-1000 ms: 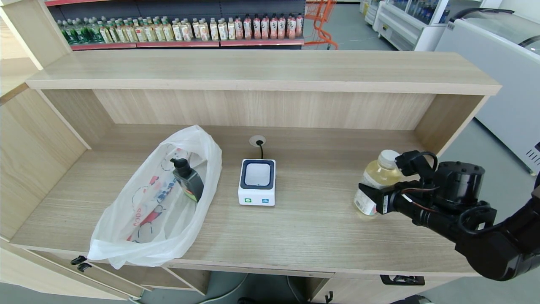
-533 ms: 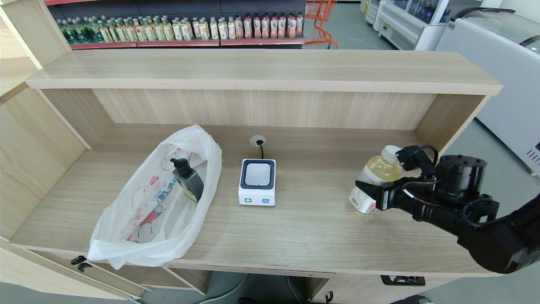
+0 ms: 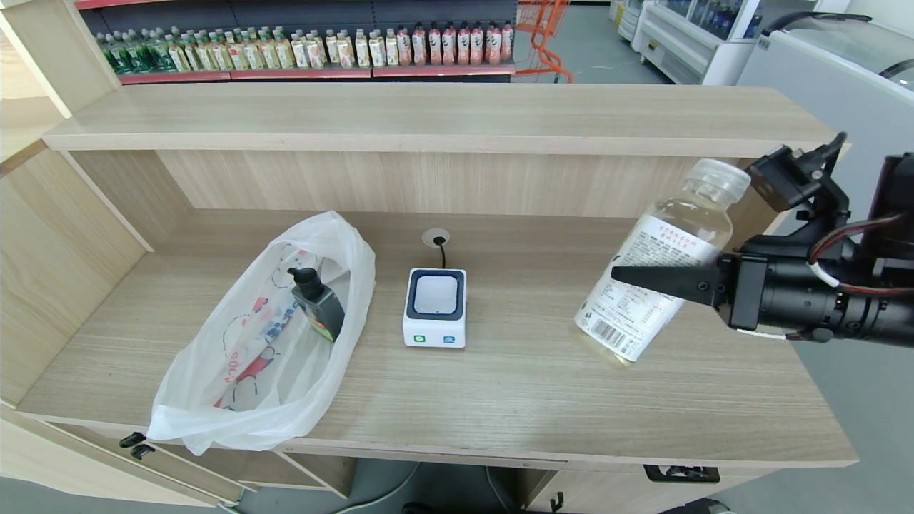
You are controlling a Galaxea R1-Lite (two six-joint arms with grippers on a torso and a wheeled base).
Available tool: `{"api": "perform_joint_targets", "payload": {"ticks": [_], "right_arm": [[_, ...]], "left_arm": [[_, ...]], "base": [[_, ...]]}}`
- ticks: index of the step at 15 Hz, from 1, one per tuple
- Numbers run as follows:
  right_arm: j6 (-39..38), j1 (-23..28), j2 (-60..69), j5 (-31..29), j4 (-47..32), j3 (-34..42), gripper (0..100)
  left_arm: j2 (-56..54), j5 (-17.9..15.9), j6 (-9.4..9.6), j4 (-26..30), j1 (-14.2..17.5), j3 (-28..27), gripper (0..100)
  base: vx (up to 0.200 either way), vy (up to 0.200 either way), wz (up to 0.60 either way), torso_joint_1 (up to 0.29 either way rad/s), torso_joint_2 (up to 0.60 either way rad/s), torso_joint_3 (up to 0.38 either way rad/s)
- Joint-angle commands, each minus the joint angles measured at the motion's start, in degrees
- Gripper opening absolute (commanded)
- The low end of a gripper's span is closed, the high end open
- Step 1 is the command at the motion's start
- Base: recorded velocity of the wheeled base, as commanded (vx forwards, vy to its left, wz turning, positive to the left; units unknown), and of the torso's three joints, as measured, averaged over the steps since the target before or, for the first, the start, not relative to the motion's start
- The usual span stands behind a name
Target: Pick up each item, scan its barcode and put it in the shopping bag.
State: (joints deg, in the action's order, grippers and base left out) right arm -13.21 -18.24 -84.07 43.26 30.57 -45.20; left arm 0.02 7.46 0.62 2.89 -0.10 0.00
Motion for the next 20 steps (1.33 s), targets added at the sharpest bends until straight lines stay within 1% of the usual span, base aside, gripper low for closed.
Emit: {"api": "perform_joint_targets", "payload": {"ticks": [1, 3, 6, 10, 14, 17, 20], "right_arm": [[-0.2, -5.7, 3.0, 0.6, -0.3, -1.0, 0], [-0.7, -9.1, 3.2, 0.6, -0.3, -0.9, 0], [-0.8, -11.5, 3.3, 0.7, -0.3, -0.8, 0], [-1.7, -12.9, 3.1, 0.3, -0.9, -0.6, 0], [-1.7, -15.1, 2.9, 0.3, -7.0, -4.0, 0], [-1.7, -14.9, 2.9, 0.2, -10.2, -4.9, 0], [-1.6, -15.0, 2.9, -0.2, -10.4, -4.5, 0]], "left_arm": [[0.0, 0.0, -0.01, 0.0, 0.0, 0.0, 100], [0.0, 0.0, -0.01, 0.0, 0.0, 0.0, 100], [0.0, 0.0, -0.01, 0.0, 0.0, 0.0, 100], [0.0, 0.0, -0.01, 0.0, 0.0, 0.0, 100], [0.0, 0.0, -0.01, 0.0, 0.0, 0.0, 100], [0.0, 0.0, -0.01, 0.0, 0.0, 0.0, 100], [0.0, 0.0, -0.01, 0.0, 0.0, 0.0, 100]], "base": [[0.000, 0.000, 0.00, 0.000, 0.00, 0.000], [0.000, 0.000, 0.00, 0.000, 0.00, 0.000], [0.000, 0.000, 0.00, 0.000, 0.00, 0.000], [0.000, 0.000, 0.00, 0.000, 0.00, 0.000], [0.000, 0.000, 0.00, 0.000, 0.00, 0.000], [0.000, 0.000, 0.00, 0.000, 0.00, 0.000], [0.000, 0.000, 0.00, 0.000, 0.00, 0.000]]}}
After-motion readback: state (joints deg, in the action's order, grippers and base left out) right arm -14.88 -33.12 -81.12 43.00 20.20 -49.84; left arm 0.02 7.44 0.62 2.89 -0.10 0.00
